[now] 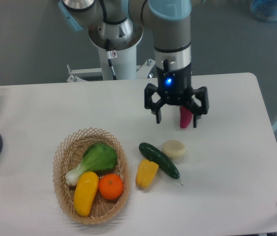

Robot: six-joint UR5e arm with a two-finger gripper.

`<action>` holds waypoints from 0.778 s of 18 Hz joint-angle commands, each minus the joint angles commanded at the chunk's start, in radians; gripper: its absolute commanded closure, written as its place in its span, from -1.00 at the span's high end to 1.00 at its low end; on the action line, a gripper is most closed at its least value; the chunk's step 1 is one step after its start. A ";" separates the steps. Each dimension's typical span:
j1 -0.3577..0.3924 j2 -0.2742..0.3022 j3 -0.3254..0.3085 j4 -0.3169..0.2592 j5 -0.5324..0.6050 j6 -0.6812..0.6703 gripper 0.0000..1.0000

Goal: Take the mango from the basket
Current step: 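Lower the open gripper into the basket over the yellow mango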

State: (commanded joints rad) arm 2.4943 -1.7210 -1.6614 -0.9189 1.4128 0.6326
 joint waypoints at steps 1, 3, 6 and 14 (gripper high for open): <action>-0.003 -0.011 0.005 0.000 0.000 -0.061 1.00; -0.031 -0.037 0.028 0.000 0.002 -0.132 1.00; -0.063 -0.066 0.035 0.002 0.005 -0.160 1.00; -0.156 -0.140 0.031 0.011 0.014 -0.235 1.00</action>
State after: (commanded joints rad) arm 2.3379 -1.8606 -1.6306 -0.9081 1.4266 0.3973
